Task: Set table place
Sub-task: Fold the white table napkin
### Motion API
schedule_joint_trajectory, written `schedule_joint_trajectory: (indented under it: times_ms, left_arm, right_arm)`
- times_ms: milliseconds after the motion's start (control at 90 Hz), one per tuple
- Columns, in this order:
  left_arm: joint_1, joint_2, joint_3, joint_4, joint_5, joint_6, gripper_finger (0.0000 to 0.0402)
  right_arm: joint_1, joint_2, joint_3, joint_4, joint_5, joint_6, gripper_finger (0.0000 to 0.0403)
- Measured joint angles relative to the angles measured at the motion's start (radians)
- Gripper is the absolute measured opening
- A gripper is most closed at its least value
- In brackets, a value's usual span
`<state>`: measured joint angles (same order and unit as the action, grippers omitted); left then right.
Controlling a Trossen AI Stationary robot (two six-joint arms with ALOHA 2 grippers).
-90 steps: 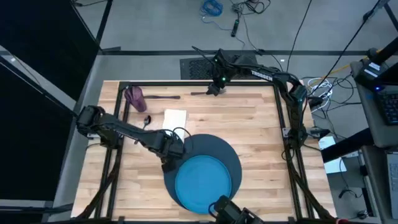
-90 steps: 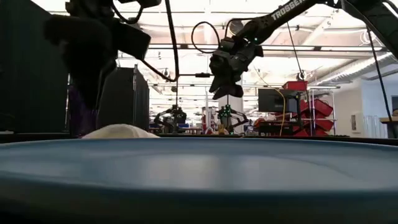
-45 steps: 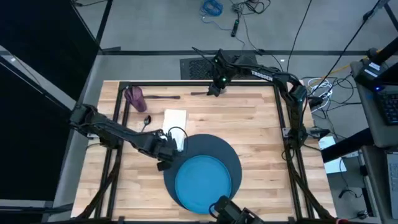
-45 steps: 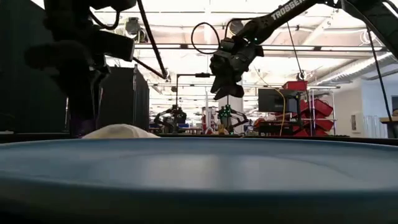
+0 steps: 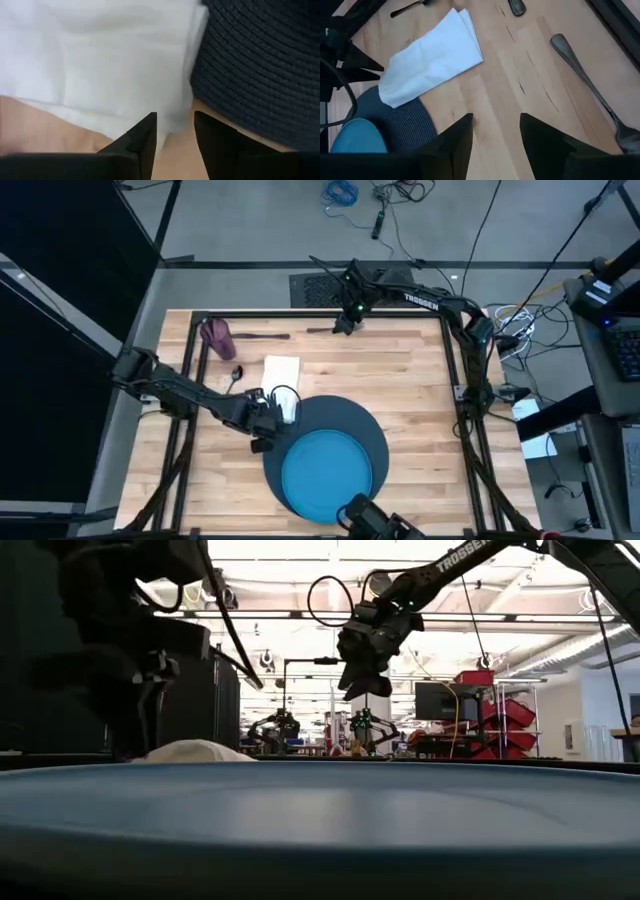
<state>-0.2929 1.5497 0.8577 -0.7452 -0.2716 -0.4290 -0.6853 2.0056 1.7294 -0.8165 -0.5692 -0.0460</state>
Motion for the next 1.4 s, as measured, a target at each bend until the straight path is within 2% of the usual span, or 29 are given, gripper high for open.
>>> schedule_joint_trajectory:
  times_ms: [500,589,689,789,1067,1256,1400]
  left_arm:
    - [0.018,0.045,0.0,0.04,0.01,0.017,0.0112]
    - [0.019,0.046,0.0,0.037,0.01,0.018,0.0083]
    - [0.018,0.046,0.0,0.038,0.01,0.025,0.0021]
    - [0.018,0.046,0.0,0.038,0.009,0.027,0.0005]
    - [0.018,0.025,0.003,0.006,-0.023,0.044,0.0]
    - [0.018,0.023,0.057,-0.141,-0.105,0.052,0.0]
    - [0.018,0.023,0.077,-0.208,-0.122,0.047,0.0]
  right_arm:
    - [0.0,0.0,0.0,0.004,0.0,-0.007,0.0148]
    - [0.0,0.0,0.0,0.003,0.001,-0.008,0.0148]
    - [0.0,0.0,0.0,0.003,0.001,-0.008,0.0148]
    - [0.0,0.0,0.0,0.004,0.001,-0.008,0.0148]
    - [0.0,0.0,0.0,0.004,0.001,-0.008,0.0148]
    - [0.0,0.0,0.0,0.004,0.001,-0.008,0.0148]
    - [0.0,0.0,0.0,0.004,0.001,-0.008,0.0148]
